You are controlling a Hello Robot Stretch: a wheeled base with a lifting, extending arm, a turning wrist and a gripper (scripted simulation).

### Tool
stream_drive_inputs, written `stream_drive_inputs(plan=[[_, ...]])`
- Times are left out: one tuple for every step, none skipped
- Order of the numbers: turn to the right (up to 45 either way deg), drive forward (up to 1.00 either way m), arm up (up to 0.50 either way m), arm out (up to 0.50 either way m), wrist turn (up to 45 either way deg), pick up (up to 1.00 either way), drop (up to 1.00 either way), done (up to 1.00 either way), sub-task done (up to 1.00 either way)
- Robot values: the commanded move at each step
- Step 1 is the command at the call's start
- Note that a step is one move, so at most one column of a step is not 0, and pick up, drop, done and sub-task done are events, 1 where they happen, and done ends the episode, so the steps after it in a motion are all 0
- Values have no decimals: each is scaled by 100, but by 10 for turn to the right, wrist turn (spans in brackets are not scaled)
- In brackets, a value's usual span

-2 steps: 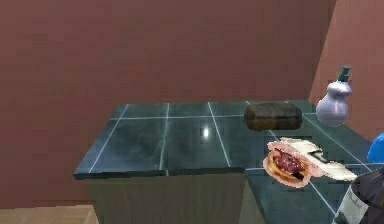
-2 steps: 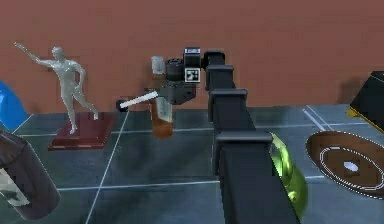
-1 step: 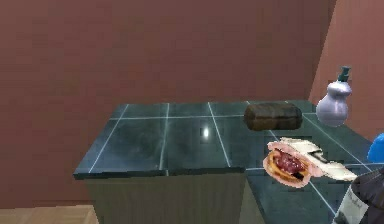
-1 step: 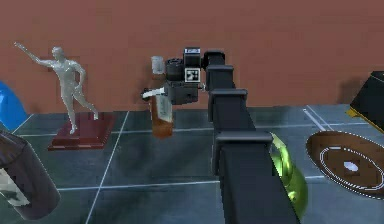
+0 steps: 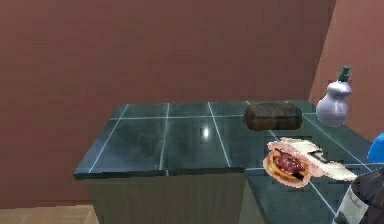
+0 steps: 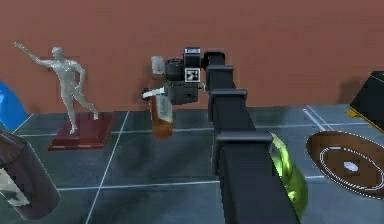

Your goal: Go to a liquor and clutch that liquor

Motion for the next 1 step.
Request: stream_drive_inputs(plan=[[0, 0, 0, 0, 0, 0, 0, 100, 0]])
